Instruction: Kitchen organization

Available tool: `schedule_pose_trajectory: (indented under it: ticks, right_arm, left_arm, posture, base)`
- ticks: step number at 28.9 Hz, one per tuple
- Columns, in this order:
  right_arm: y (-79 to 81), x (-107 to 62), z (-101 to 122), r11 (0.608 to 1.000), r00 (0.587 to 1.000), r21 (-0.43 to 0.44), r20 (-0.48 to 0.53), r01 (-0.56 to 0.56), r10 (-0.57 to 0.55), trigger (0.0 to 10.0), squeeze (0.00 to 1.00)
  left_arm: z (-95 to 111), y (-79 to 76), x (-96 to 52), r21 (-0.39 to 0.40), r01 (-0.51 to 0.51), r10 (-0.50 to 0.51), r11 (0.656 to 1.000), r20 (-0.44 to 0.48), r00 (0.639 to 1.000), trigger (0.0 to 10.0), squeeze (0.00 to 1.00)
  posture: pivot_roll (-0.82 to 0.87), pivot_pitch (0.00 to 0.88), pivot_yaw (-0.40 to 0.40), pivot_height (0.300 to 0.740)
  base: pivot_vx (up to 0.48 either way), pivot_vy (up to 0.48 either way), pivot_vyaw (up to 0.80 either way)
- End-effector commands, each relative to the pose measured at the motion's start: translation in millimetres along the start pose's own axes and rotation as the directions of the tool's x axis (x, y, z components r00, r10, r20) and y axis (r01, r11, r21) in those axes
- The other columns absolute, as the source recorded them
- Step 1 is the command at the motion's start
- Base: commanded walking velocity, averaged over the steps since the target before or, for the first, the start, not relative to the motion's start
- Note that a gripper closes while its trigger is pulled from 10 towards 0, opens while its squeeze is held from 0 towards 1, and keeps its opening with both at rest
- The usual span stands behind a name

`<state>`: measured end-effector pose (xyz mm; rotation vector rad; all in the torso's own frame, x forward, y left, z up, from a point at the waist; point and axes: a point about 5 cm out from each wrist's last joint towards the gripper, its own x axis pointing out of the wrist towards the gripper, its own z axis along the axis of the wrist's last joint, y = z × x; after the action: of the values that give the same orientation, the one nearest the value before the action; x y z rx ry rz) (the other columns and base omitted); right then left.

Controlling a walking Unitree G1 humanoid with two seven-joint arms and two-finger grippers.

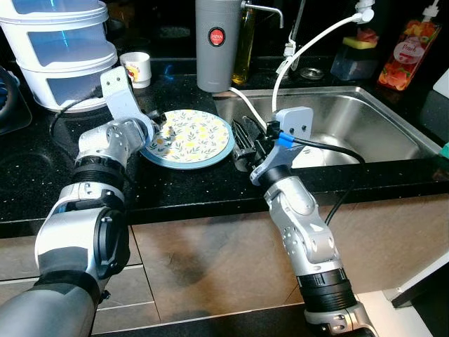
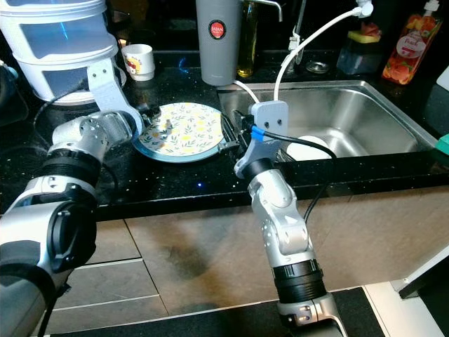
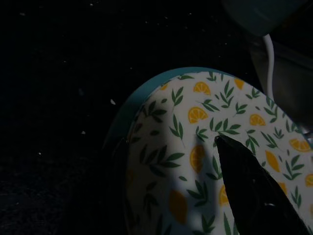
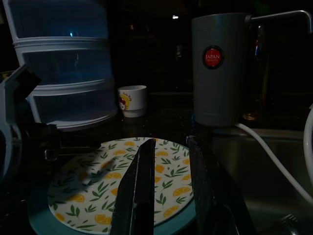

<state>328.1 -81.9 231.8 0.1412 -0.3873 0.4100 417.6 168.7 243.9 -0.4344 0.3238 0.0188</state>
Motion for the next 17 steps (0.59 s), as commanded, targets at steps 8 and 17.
schedule_pose_trajectory:
  ticks: [8, 17]
  right_arm:
    - [-3.1, 2.9, 1.1, 1.0, 1.0, -0.011, 0.01, 0.002, -0.002, 10.0, 0.0]
    - [-4.6, 3.6, 1.4, 1.0, 1.0, -0.012, 0.015, 0.006, -0.005, 10.0, 0.0]
  left_arm:
    - [-28.7, -3.9, 4.6, -0.046, 0.114, -0.119, 0.992, -0.138, 0.983, 10.0, 0.0]
    - [-46.0, 4.9, 7.2, -0.125, 0.058, -0.083, 0.99, -0.2, 0.976, 0.0, 0.0]
  posture:
    - [0.04, 0.0, -0.02, 0.74]
    - [0.03, 0.0, -0.017, 0.74]
  base:
    - [0.0, 0.0, 0.0]
    - [0.0, 0.0, 0.0]
